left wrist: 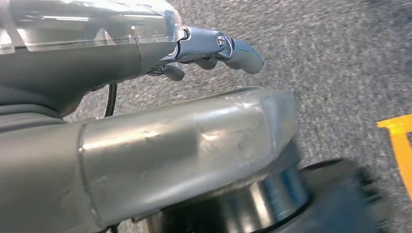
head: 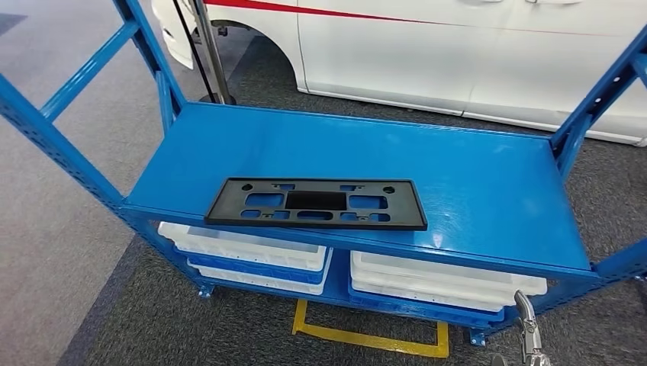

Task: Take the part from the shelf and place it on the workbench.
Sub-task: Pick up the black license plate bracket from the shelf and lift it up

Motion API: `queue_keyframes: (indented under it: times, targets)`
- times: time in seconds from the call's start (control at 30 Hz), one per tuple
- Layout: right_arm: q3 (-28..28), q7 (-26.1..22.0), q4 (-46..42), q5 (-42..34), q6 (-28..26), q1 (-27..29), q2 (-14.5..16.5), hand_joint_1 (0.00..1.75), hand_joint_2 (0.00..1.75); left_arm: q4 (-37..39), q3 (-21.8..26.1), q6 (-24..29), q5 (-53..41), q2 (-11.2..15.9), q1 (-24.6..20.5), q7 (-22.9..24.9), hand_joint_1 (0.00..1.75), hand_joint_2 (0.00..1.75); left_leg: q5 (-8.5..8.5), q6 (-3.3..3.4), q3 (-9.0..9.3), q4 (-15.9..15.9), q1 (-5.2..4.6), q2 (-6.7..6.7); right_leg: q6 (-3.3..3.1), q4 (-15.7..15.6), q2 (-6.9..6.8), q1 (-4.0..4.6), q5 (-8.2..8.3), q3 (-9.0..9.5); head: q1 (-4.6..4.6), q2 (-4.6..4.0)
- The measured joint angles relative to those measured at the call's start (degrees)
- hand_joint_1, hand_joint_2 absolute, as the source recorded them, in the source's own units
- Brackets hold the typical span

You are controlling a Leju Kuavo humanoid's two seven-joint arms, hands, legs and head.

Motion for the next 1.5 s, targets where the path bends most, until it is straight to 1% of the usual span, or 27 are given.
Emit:
queue_keyframes:
  times: [0.03,0.07,0.13,0.2,0.27,0.33,0.37,0.47,0.5,0.53,0.57,0.6,0.67,0.7,0.83,0.9,0.97,1.0,1.03,1.07,1.13,1.17,1.23,1.33,1.4,1.47,1.5]
  targets:
    - [0.0,-0.3,0.0,-0.1,0.0,0.0,0.0,0.0,0.0,0.0,-0.1,0.0,-0.1,0.0,0.0,0.2,0.0,0.0,0.99,-0.04,-0.17,-0.1,0.02,0.16,0.05,0.0,-0.7,0.02,-0.15,0.19,0.0,0.0]
    - [0.0,-0.5,0.0,-0.1,0.0,0.0,0.1,0.0,0.0,0.0,-0.2,0.1,-0.2,0.0,0.0,0.3,0.0,0.0,3.06,0.02,0.9,-2.6,0.03,0.48,0.15,0.0,-1.32,0.02,-0.35,0.5,-0.01,0.0]
    - [0.0,-0.9,0.0,-0.4,0.0,0.0,0.1,0.0,0.0,0.0,-0.5,0.2,-0.2,0.0,0.1,0.4,0.0,0.0,7.01,0.42,4.55,-10.4,-0.09,1.2,0.61,0.1,-2.17,0.12,-0.83,1.11,0.0,0.0]
    - [-0.1,-1.3,0.0,-0.9,0.0,0.0,0.3,0.0,0.87,0.0,-0.7,0.3,-0.3,-0.1,0.1,0.5,0.0,0.0,8.25,1.04,6.62,-14.8,-0.38,1.56,1.23,0.1,-2.61,0.35,-1.09,1.37,0.06,0.0]
    - [-0.2,-0.8,0.0,-0.1,0.0,0.0,0.4,0.0,1.75,0.1,-0.9,0.4,-0.4,-0.2,0.2,0.9,0.0,0.0,8.14,1.69,6.65,-15.3,-0.56,1.44,1.79,-0.1,-2.88,0.47,-0.97,1.51,0.09,0.0]
    - [-0.3,2.1,0.2,3.4,0.0,0.0,0.4,0.0,1.75,0.2,-1.0,0.5,-0.5,-0.4,0.2,1.2,0.0,0.0,8.45,2.49,6.78,-15.9,-0.37,1.31,2.28,0.5,-1.92,0.32,-1.61,1.36,0.1,0.0]
    - [-0.4,4.1,0.4,6.0,0.0,0.1,0.4,0.0,1.75,0.2,-1.1,0.6,-0.6,-0.5,0.1,1.4,0.0,0.0,8.63,2.91,6.87,-16.3,-0.24,1.29,2.41,2.2,-1.02,0.26,-2.74,0.57,0.11,0.0]
    - [-0.5,10.3,1.6,15.3,0.1,0.0,0.4,0.0,1.75,0.2,-1.2,0.5,-1.1,-0.6,0.0,1.7,0.0,0.0,8.68,3.59,6.87,-16.4,-0.4,1.14,2.55,12.3,1.03,0.3,-7.41,-4.68,0.13,-0.01]
    - [-0.6,12.3,2.4,19.1,0.3,-0.2,0.4,0.0,1.75,0.2,-1.3,0.3,-1.4,-0.7,-0.1,1.9,0.0,0.0,8.62,3.67,6.91,-16.3,-0.51,1.0,2.56,14.6,1.17,0.32,-7.73,-6.03,0.12,-0.01]
    - [-0.6,14.3,3.2,23.0,0.6,-0.5,0.5,0.0,1.75,0.2,-1.5,0.1,-1.8,-0.7,-0.1,2.2,0.0,0.0,8.56,3.7,6.98,-16.3,-0.58,0.83,2.51,15.0,1.21,0.33,-6.93,-6.49,0.12,-0.01]
    - [-0.6,15.9,4.2,26.6,1.0,-1.0,0.6,0.0,1.75,0.2,-1.6,-0.1,-2.1,-0.7,-0.2,2.4,0.0,0.0,8.47,3.68,7.1,-16.2,-0.62,0.64,2.39,13.2,1.23,0.35,-5.08,-5.89,0.12,-0.01]
    - [-0.6,17.0,5.0,29.4,1.3,-1.5,0.8,0.0,1.75,0.2,-1.9,-0.2,-2.4,-0.7,-0.3,2.6,0.0,0.0,8.35,3.6,7.24,-16.1,-0.64,0.44,2.19,9.8,1.29,0.37,-2.72,-4.49,0.13,-0.01]
    - [-0.7,18.1,6.4,31.7,1.6,-2.4,1.1,0.0,1.75,0.2,-2.2,-0.4,-2.6,-0.8,-0.5,2.8,0.0,0.0,8.04,3.21,7.33,-15.8,-0.84,0.1,1.72,3.3,1.6,0.58,0.09,-1.69,0.12,-0.02]
    - [-0.7,18.3,6.8,32.1,1.7,-2.6,1.2,0.0,1.75,0.2,-2.4,-0.4,-2.7,-0.8,-0.5,2.8,0.0,0.0,7.95,2.96,7.29,-15.7,-0.92,-0.01,1.54,1.5,1.74,0.72,0.47,-1.0,0.11,-0.02]
    - [-0.9,19.4,8.2,36.7,1.7,-3.5,1.8,0.0,1.75,0.2,-2.6,-0.5,-3.1,-0.8,-0.6,3.0,0.0,0.0,7.4,1.79,7.01,-15.1,-0.81,-0.04,0.6,0.3,1.66,0.66,0.59,-0.71,0.06,-0.01]
    - [-1.2,20.0,9.1,41.0,1.6,-4.2,2.4,0.0,1.75,0.2,-2.6,-0.6,-3.6,-0.8,-0.7,3.1,0.0,0.0,4.83,1.13,5.24,-11.0,-0.64,0.08,-0.05,0.0,1.41,0.41,0.81,-0.57,-0.01,-0.01]
    - [-1.5,20.1,10.5,43.5,1.3,-5.1,3.1,0.0,1.75,0.2,-2.6,-0.8,-4.0,-0.8,-0.7,3.2,0.0,0.0,1.42,0.63,1.71,-3.7,-0.42,0.12,-0.34,0.0,1.2,0.49,0.79,-0.59,-0.05,-0.02]
    - [-1.7,20.1,11.2,44.2,1.2,-5.5,3.4,0.0,1.75,0.2,-2.6,-0.9,-4.2,-0.8,-0.7,3.3,0.0,0.0,0.68,0.46,0.32,-0.9,-0.31,0.12,-0.36,0.0,1.1,0.52,0.75,-0.57,-0.05,-0.02]
    - [-1.9,20.0,11.8,44.6,1.1,-5.8,3.8,0.0,1.75,0.2,-2.6,-0.9,-4.3,-0.7,-0.8,3.4,0.0,0.0,1.04,0.36,-0.21,0.0,-0.22,0.13,-0.36,0.0,1.03,0.53,0.7,-0.51,-0.05,-0.02]
    - [-2.2,19.8,12.4,45.1,1.0,-6.1,4.1,0.0,1.75,0.2,-2.6,-1.0,-4.4,-0.7,-0.8,3.4,0.0,0.0,2.49,0.33,0.36,-1.4,-0.13,0.15,-0.31,0.0,1.0,0.52,0.64,-0.41,-0.05,-0.01]
    - [-2.6,19.0,13.5,46.1,0.7,-6.7,5.1,0.0,1.75,0.2,-2.6,-1.1,-4.7,-0.7,-0.8,3.5,0.0,0.0,6.48,0.54,3.87,-8.9,-0.06,0.28,-0.07,0.0,1.0,0.49,0.47,-0.15,-0.05,-0.01]
    - [-2.8,18.4,14.2,46.6,0.6,-7.2,5.7,0.0,1.75,0.2,-2.6,-1.2,-4.9,-0.7,-0.8,3.5,0.0,0.0,7.74,0.76,5.45,-12.4,-0.15,0.35,0.16,0.1,1.03,0.57,0.38,-0.1,-0.05,-0.01]
    - [-3.2,16.8,16.0,47.5,0.4,-8.5,7.0,0.0,1.75,0.2,-2.7,-1.6,-5.6,-0.7,-0.9,3.7,0.0,0.0,8.35,1.29,6.75,-15.6,-0.39,0.41,0.8,0.1,1.07,0.72,0.42,-0.19,-0.01,-0.01]
    - [-3.4,14.6,19.3,48.2,0.5,-11.1,8.5,0.0,1.75,0.2,-2.9,-2.2,-6.8,-0.7,-1.2,4.3,0.0,0.0,8.89,2.42,6.83,-16.3,-0.38,0.35,1.8,0.2,1.14,0.68,0.33,-0.29,0.02,-0.02]
    - [-3.3,13.3,21.8,48.0,0.8,-13.3,9.1,0.0,1.75,0.2,-3.2,-2.6,-7.7,-0.7,-1.5,4.8,0.0,0.0,9.36,3.26,6.97,-17.0,-0.18,0.47,2.16,3.4,1.24,0.57,-1.9,-1.76,0.03,-0.02]
    - [-3.3,12.1,24.6,47.3,1.2,-15.5,9.5,0.0,1.75,0.2,-3.5,-3.2,-8.6,-0.7,-1.7,5.4,0.0,0.0,9.46,3.59,6.83,-17.0,-0.33,0.55,2.37,10.5,1.3,0.54,-5.43,-5.2,0.04,-0.02]
    - [-3.2,11.6,26.0,46.8,1.5,-16.6,9.8,0.0,1.75,0.2,-3.6,-3.4,-9.0,-0.7,-1.9,5.9,0.0,0.0,9.46,3.65,6.79,-17.0,-0.42,0.54,2.45,13.6,1.31,0.54,-6.43,-6.8,0.04,-0.02]
